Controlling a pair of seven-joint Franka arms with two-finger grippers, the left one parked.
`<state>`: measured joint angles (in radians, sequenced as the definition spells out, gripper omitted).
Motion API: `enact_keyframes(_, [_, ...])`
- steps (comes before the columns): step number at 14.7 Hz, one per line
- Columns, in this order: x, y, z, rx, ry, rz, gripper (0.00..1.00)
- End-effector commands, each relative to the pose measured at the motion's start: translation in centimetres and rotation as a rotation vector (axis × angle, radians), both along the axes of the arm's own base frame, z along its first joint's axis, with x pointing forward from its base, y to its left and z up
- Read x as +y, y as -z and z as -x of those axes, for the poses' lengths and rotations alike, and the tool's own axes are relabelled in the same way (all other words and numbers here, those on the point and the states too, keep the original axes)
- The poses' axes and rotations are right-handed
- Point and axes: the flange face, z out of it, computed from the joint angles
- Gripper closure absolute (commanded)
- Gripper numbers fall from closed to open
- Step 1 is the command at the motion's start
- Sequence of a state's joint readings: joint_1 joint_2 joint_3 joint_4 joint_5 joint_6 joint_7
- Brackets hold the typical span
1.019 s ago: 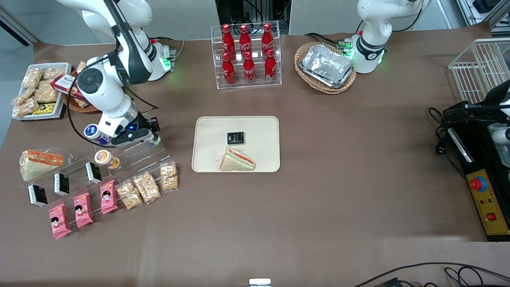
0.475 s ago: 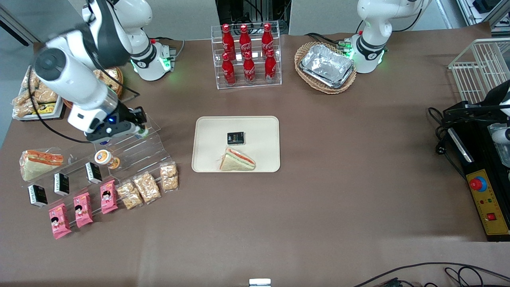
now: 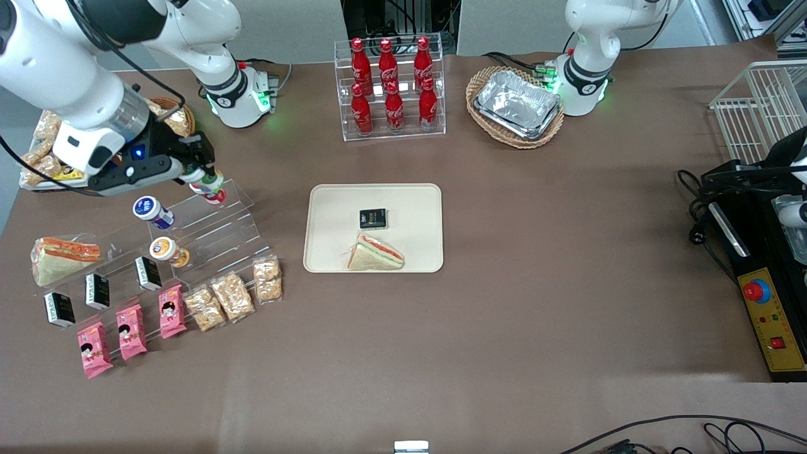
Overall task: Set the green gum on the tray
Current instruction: 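Carry the gum bottle with the right gripper toward the cream tray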
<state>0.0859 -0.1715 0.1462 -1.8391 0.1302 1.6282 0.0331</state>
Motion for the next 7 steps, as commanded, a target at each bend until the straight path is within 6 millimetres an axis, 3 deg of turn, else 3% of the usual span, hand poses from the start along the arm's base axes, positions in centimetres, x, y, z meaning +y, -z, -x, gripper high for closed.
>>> enact_keyframes(1, [4.8,-1.0,1.1,0.030,0.083,-0.016,0.77])
enact_keyframes(4, [7.5,0.0,1.4,0.014,0.147,-0.019,0.77])
enact_keyframes(5, [7.6,1.5,1.6,0.016,0.150,-0.014,0.77])
enact_keyframes(7, [9.8,4.4,2.8,0.013,0.155,0.004,0.77])
